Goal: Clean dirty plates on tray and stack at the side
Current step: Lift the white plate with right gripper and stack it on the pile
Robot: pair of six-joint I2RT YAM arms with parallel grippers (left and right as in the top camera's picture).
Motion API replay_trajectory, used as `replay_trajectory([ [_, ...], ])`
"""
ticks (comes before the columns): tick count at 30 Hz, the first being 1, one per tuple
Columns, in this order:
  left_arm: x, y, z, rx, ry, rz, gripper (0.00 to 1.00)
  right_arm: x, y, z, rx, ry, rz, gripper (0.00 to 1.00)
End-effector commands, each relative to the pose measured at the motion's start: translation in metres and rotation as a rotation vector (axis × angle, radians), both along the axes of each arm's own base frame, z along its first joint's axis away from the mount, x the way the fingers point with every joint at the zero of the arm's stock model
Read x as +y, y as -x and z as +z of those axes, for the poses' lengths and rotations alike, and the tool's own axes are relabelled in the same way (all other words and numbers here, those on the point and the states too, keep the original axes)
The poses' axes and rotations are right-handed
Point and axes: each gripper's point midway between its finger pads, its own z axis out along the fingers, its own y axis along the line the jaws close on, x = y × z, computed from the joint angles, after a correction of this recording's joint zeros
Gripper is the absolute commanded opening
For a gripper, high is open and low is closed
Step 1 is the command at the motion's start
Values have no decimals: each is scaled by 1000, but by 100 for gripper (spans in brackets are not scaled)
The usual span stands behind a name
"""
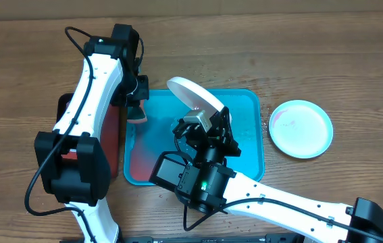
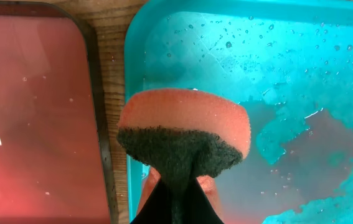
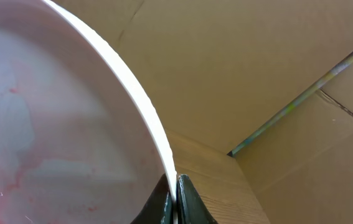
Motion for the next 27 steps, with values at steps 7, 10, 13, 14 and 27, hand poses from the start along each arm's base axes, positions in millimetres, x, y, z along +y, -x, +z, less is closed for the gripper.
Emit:
replay_trajectory([
  [7,-2,5,25,-37,16,14,4,2,8,19,-50,-25,16,4],
  [10,1,13,52,-93,13,15,4,6,10,18,-42,-30,29,4],
  [13,15,26,85,-168,-41,58,4,11,9,4,34,-60,55,4],
  [14,21,30,95,-194,-65,72,4,14,9,-5,78,-87,69,4],
  [27,69,89,164,-338,-247,268,5,15,22,-121,765,-586,-14,4],
])
